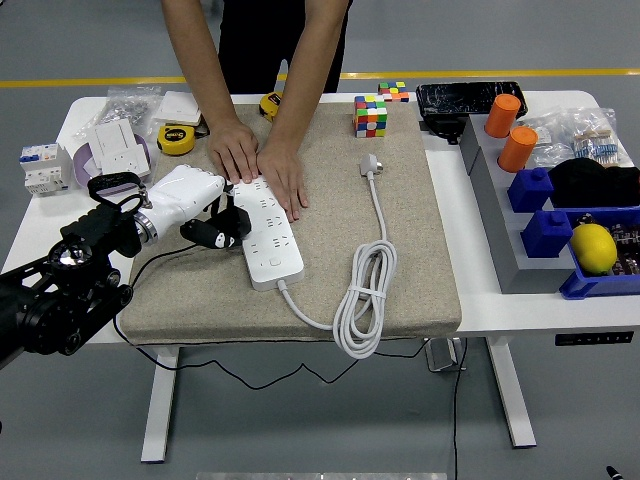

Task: Pick up the plug,place it near the board,insert it into the board,press the button

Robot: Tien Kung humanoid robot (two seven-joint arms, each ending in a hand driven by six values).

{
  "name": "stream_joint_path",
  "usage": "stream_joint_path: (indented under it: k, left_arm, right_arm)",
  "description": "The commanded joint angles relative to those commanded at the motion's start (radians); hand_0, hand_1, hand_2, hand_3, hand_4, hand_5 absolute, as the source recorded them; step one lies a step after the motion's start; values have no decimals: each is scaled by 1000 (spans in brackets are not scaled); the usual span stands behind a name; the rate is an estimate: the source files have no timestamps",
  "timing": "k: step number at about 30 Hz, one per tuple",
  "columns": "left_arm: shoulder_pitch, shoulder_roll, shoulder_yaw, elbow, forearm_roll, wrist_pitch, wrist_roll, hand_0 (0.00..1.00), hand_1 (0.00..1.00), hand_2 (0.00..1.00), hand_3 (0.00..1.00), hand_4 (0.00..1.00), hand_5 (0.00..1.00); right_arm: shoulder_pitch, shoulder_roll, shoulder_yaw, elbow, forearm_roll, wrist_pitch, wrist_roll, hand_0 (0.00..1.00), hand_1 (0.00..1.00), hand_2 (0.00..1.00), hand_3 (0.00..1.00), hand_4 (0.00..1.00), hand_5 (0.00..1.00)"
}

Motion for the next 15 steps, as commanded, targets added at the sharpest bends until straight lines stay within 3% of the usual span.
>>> stream_joint_path:
  k: [9, 10, 15]
  left_arm:
    - [1, 0, -1, 0, 2, -14, -3, 357, 402, 342, 385, 577, 146]
    - [1, 1, -1, 0, 2, -19, -2, 463, 634, 552, 518, 883, 319]
    - [-3, 2, -4, 2, 0, -33, -5, 463, 634, 552, 518, 883, 319]
  right_arm:
    - [-3, 1, -2, 0, 2, 4, 0, 896, 824, 773, 790, 998, 879]
    - [-3, 1, -2, 0, 2, 4, 0, 897, 824, 773, 790, 998, 880]
    - [-3, 0, -2, 0, 4, 4, 0, 897, 824, 773, 790, 998, 880]
